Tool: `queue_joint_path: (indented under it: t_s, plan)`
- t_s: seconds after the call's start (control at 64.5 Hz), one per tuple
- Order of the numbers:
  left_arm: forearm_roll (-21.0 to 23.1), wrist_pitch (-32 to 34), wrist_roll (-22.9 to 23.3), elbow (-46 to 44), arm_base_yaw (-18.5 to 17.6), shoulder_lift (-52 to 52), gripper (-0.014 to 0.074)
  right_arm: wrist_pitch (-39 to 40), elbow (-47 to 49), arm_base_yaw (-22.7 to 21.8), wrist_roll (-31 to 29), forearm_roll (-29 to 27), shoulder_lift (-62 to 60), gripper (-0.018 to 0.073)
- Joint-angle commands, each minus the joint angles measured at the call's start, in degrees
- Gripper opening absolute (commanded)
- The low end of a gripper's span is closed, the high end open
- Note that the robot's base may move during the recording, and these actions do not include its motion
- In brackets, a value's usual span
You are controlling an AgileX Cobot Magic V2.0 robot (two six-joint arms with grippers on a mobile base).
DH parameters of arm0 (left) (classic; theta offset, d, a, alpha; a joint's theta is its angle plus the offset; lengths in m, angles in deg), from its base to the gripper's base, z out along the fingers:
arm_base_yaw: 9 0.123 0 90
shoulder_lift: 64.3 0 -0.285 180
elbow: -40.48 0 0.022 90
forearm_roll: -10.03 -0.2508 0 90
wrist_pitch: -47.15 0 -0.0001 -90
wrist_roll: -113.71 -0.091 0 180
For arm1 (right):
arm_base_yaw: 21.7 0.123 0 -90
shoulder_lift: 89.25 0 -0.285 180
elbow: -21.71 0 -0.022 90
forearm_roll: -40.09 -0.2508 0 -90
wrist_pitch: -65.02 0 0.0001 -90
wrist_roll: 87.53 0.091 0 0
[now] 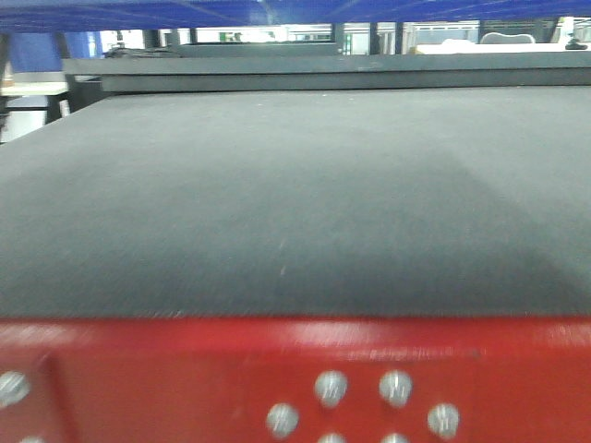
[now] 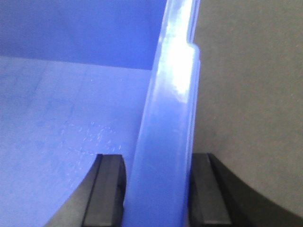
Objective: Move blue bin to conveyor side
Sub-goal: 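Carry the bin over the grey belt of the red-framed table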
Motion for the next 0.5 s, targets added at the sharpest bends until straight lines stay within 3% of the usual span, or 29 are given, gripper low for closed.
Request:
queue_joint_path:
  t_s: [0.0,0.481]
  plan:
    - [-2.1,4.4,-0.8,-0.9,-0.1,1.3,0.0002,4.7,0.9,0.0,-1.7,1.2,-1.2,-0.0064]
    - [-2.1,4.4,-0.8,-0.9,-0.1,1.3,0.0002,4.7,0.9,0.0,-1.7,1.2,-1.2,-0.0064]
